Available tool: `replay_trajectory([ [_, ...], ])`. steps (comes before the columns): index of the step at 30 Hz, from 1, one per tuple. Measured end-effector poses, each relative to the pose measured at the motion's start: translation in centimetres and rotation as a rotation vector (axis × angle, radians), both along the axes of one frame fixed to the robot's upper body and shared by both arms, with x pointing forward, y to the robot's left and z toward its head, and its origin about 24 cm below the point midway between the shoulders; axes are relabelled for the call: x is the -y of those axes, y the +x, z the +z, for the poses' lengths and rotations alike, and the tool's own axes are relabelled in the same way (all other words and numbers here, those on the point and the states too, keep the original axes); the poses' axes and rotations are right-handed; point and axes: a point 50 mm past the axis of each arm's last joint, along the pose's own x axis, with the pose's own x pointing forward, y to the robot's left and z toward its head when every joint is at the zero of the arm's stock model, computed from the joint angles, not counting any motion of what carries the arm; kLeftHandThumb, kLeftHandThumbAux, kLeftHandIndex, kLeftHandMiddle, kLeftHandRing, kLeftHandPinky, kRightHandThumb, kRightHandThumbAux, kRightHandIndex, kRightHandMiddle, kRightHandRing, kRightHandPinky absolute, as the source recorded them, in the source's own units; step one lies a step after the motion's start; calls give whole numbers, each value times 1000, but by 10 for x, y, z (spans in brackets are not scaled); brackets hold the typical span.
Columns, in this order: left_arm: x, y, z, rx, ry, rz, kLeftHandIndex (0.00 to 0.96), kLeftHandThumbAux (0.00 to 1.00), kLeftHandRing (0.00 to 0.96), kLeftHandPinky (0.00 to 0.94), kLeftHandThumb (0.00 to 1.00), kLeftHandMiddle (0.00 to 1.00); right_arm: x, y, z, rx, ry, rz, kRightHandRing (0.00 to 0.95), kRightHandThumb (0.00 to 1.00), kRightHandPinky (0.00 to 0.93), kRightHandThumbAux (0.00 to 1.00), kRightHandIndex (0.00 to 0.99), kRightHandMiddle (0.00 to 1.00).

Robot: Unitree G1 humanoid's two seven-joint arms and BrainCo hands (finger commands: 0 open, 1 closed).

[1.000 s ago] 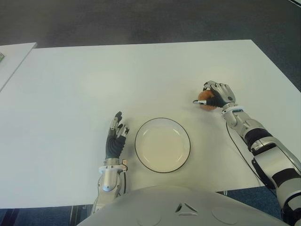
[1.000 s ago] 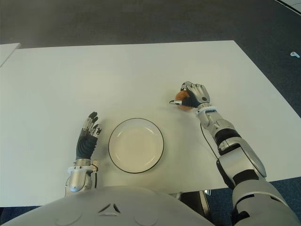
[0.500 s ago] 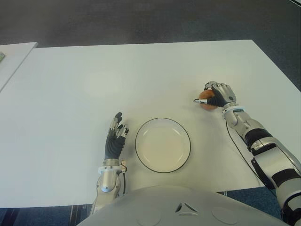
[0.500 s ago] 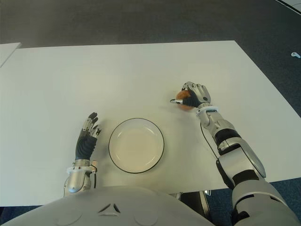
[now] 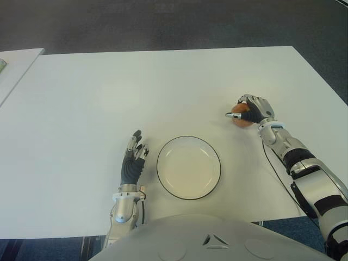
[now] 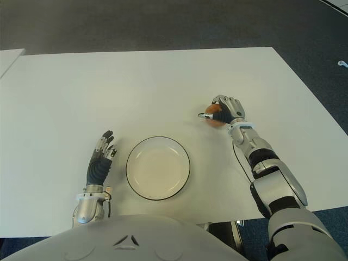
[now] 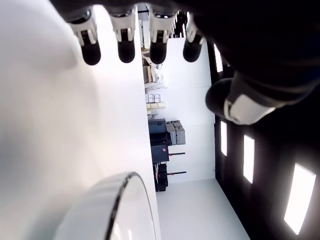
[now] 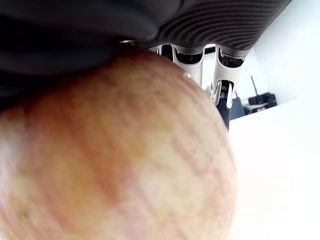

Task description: Put the apples into the plate.

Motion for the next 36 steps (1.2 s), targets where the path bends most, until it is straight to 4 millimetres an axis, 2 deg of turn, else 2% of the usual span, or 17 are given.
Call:
replay_trajectory([
  [17,0,0,1,3,-10,-5,0,500,0,0,32,0,1,0,1,-11,18,-5,623,706,542,723,438,673],
  [22,0,0,1,1,-9,-6,0,496,0,0,34,0,1,0,2,-9,19,-2,589,705,467,724,437,644],
  [24,1,0,1,2,-8,-6,0,496,0,0,36,0,2,0,2,-7,18,2,533,705,387,724,437,595],
  [27,1,0,2,4,-4,-7,0,497,0,0,37,0,2,-1,3,-1,18,11,514,705,381,724,436,575],
  [32,1,0,2,6,-1,-7,0,497,0,0,36,0,3,-1,7,14,18,21,543,706,432,724,437,591],
  [36,2,0,2,6,3,-8,0,492,0,0,38,0,3,-1,10,22,21,30,600,707,542,723,438,640],
])
